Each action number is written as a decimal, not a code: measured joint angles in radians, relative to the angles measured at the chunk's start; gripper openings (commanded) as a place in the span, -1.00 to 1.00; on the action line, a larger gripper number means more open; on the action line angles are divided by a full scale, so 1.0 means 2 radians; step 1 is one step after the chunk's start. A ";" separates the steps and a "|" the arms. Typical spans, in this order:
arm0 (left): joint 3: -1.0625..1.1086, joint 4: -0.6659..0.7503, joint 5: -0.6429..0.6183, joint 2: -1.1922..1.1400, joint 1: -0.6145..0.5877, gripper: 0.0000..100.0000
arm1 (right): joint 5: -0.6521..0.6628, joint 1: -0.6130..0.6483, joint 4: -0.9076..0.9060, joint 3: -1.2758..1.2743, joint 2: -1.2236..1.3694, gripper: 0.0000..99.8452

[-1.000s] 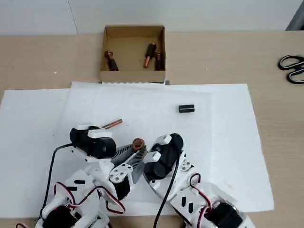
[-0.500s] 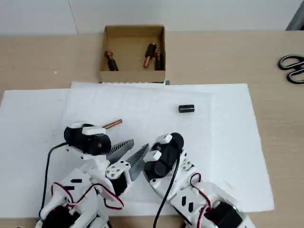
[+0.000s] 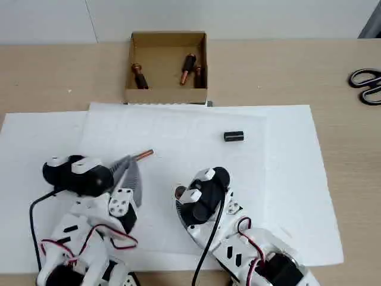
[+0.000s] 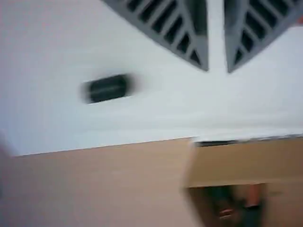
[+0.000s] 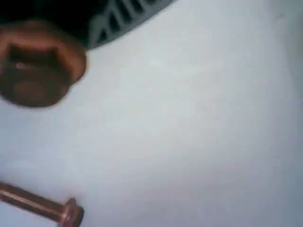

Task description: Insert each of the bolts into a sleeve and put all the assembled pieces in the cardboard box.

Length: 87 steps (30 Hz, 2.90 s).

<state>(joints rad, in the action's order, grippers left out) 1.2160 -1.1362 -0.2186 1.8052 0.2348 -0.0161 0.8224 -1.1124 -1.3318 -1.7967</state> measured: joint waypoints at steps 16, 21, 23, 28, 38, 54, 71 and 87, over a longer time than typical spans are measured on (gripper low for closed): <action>0.200 0.018 0.047 0.000 -0.065 -0.99 | -0.006 -0.228 0.071 0.000 0.002 -0.99; 0.211 0.031 0.047 0.000 -0.065 -0.99 | -0.047 -0.241 0.117 0.000 0.002 -0.99; 0.212 0.034 0.047 0.000 -0.065 -0.99 | -0.050 -0.239 0.143 0.000 0.002 -0.99; 0.212 0.034 0.047 0.000 -0.065 -0.99 | -0.048 -0.240 0.202 0.000 0.051 -0.99; 0.212 0.034 0.047 0.000 -0.065 -0.99 | -0.042 -0.240 0.363 0.099 0.329 -0.99; 0.212 0.034 0.047 0.000 -0.065 -0.99 | -0.042 -0.239 0.514 0.351 0.735 -0.99; 0.212 0.034 0.047 0.000 -0.065 -0.99 | -0.042 -0.243 0.588 0.764 1.185 -0.99; 0.212 0.034 0.047 0.000 -0.065 -0.99 | 0.008 -0.242 0.550 0.866 1.314 -0.61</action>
<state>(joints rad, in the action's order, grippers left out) 1.6395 -1.0687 -0.1250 1.8052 0.1043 -0.0008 0.3376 -0.0123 0.4005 0.8316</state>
